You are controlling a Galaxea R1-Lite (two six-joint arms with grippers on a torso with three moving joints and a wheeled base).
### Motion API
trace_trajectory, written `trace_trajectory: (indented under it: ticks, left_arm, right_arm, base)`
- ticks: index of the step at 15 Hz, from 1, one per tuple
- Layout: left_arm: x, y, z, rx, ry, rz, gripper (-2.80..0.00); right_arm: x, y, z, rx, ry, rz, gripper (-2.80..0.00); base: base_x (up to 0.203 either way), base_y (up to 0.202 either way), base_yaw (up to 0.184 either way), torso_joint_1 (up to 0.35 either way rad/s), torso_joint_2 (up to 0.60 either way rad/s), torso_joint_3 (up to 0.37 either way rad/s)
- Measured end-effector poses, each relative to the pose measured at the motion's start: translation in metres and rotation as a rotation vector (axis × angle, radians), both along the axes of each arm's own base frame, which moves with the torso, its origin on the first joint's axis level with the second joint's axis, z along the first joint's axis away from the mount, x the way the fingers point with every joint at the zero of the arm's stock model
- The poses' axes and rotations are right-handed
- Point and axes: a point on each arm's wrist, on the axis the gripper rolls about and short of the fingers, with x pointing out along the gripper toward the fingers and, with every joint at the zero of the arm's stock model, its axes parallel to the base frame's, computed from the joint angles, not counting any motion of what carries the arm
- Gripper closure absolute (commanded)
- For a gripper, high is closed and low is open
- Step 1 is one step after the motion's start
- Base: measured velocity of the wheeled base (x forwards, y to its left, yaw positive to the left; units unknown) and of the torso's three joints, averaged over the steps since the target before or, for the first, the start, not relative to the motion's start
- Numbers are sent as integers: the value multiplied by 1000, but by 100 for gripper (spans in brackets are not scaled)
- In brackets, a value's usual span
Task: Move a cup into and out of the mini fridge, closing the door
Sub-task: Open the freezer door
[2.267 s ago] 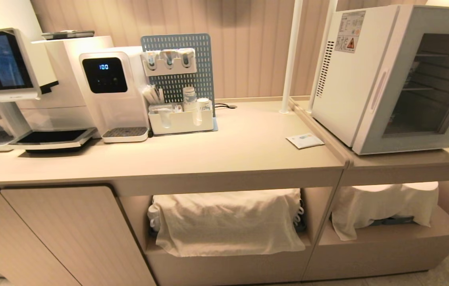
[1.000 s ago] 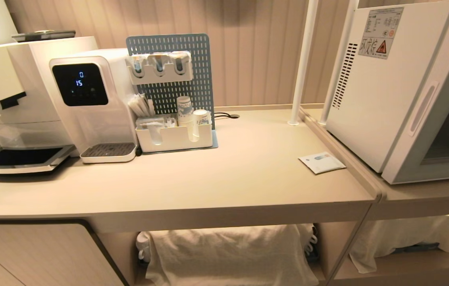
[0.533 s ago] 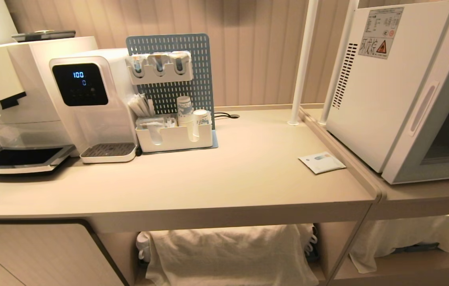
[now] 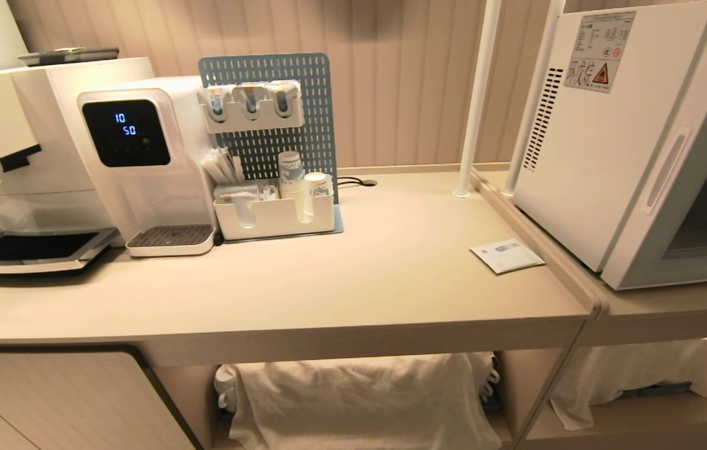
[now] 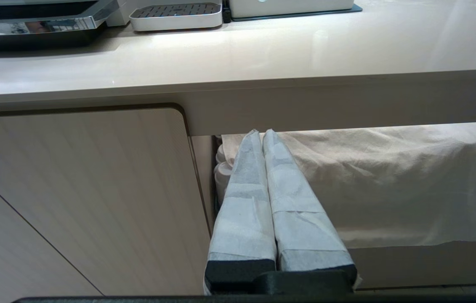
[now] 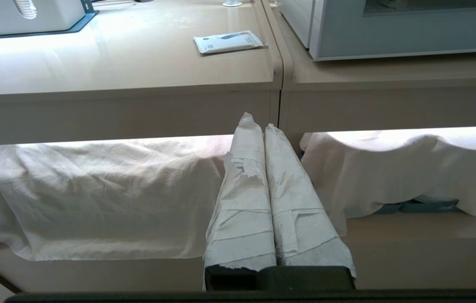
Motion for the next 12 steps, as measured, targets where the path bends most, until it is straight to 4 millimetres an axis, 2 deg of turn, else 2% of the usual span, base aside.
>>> trace_trajectory:
  ticks: [8, 10, 12]
  left_arm:
    - [0, 0, 0, 0, -1, 0, 0]
    - [0, 0, 0, 1, -1, 0, 0]
    - [0, 0, 0, 0, -1, 0, 0]
  right_arm:
    - [0, 0, -1, 20, 7, -2, 0]
    - [-1, 0, 10, 13, 2, -1, 0]
    - [-2, 0, 32, 4, -4, -3, 0]
  base:
    - [0, 0, 0, 0, 0, 0]
    - [0, 0, 0, 0, 0, 0]
    - [0, 0, 0, 0, 0, 0]
